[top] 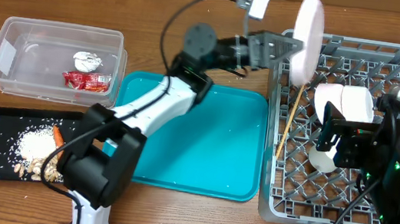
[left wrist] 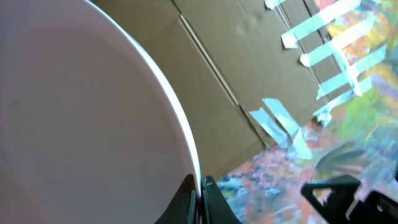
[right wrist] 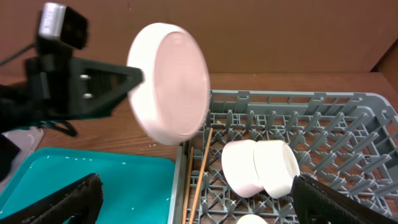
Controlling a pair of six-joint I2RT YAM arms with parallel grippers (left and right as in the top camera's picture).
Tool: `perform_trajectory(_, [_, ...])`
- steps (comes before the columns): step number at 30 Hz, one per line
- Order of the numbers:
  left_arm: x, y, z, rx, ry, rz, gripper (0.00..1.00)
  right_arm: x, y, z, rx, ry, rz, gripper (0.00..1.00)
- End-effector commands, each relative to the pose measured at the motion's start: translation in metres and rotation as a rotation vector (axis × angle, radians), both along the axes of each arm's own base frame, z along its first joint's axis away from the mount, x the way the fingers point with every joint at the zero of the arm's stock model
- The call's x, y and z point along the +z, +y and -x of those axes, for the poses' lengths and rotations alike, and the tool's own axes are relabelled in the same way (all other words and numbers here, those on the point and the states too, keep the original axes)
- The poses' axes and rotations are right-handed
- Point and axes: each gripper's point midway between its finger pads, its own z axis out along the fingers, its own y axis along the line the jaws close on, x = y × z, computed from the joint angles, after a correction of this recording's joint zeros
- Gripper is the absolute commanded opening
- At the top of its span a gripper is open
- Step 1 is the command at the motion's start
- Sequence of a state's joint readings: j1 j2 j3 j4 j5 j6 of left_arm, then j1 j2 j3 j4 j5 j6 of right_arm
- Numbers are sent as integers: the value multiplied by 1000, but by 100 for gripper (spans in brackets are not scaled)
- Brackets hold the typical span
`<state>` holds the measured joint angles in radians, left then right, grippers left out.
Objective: Sort waste into correct bins and load items into the dishwasher
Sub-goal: 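Carry the empty white plate with the left gripper over the grey rack, then lower the plate upright into the rack and open the left gripper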
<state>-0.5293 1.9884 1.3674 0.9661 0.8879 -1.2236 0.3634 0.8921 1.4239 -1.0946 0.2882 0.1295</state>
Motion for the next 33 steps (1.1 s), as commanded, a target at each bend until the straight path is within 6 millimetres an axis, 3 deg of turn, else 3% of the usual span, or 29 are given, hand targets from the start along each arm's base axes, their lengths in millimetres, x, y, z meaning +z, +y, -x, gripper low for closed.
perform_trajectory(1, [-2,-22,-6,46,76,42,4,8,-1,2,-1,-23,0,100])
perform_trajectory(7, [-30,-42,0,22,162,-18,4,8,-1,2,-1,-23,0,100])
perform_trajectory(15, [-49,-41,-12,87,209,-69,4,8,-1,2,-1,-24,0,100])
perform_trajectory(21, [-74,-42,-16,109,290,-146,8,8,-1,2,-1,-23,0,100])
perform_trajectory(22, [-78,-42,-17,118,303,-158,13,8,-1,2,-1,-23,0,100])
perform_trajectory(23, [-81,-42,-18,126,315,-166,29,8,-1,2,-1,-23,0,100])
perform_trajectory(24, [-82,-42,-19,132,319,-168,54,8,-1,2,-1,-23,0,100])
perform_trajectory(25, [-82,-42,-19,132,317,-168,70,8,-1,2,-1,-24,0,100])
perform_trajectory(26, [-82,-42,-19,132,308,-169,97,8,-1,2,-1,-23,0,100])
perform_trajectory(30, [-78,-42,-18,124,292,-159,100,8,-1,2,-1,-24,0,100])
perform_trajectory(33, [-59,-39,-18,125,191,-115,100,8,-1,2,-1,-24,0,100])
